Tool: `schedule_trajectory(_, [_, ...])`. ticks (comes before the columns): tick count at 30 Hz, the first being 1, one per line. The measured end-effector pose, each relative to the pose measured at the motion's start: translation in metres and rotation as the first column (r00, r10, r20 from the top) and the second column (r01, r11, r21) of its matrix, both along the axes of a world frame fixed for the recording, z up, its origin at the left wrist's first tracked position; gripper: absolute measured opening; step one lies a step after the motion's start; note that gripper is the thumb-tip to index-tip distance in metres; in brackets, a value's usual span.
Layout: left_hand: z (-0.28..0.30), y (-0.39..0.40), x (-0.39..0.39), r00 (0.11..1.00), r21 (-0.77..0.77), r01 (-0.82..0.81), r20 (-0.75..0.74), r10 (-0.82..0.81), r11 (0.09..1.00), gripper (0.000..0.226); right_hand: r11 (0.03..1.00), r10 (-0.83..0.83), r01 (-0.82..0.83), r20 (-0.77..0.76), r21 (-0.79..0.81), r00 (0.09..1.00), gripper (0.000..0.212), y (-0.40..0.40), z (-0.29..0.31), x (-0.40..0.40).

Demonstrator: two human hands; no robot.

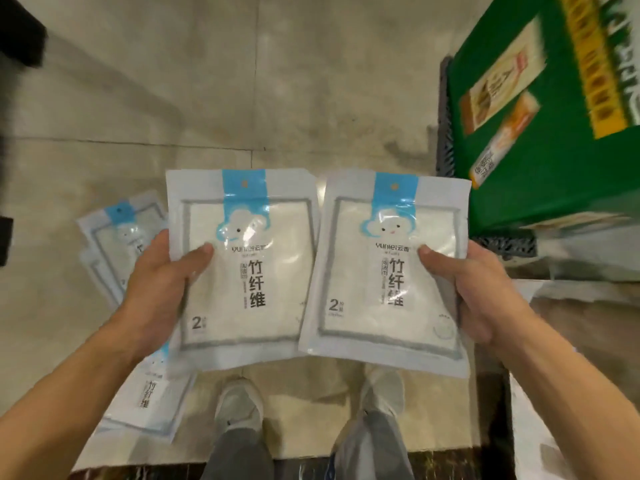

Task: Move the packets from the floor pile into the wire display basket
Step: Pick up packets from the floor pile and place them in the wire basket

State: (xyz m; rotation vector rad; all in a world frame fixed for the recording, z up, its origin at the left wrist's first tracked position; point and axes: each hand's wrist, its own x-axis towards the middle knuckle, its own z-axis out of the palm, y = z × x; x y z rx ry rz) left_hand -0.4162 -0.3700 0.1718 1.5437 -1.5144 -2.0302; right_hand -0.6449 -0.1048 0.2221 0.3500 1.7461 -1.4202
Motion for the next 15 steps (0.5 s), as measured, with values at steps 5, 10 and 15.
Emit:
schedule_trajectory(5, [0.143, -0.046, 0.028, 0.995, 0.007, 0.009, -0.095, -0.008, 1.000, 0.060, 0.994, 0.100, -0.100, -0.019, -0.048, 0.995, 0.024, -0.047, 0.144, 0.000])
schedule_trajectory(10, [0.304, -0.085, 0.068, 0.978, -0.068, -0.116, -0.183, 0.102, 0.991, 0.062, 0.968, 0.222, -0.225, -0.039, -0.111, 0.974, 0.024, -0.104, 0.297, 0.016])
schedule_trajectory(15, [0.458, -0.110, 0.141, 0.949, -0.095, -0.242, -0.231, 0.216, 0.966, 0.055, 0.915, 0.358, -0.366, -0.079, -0.169, 0.931, 0.022, -0.166, 0.443, 0.061])
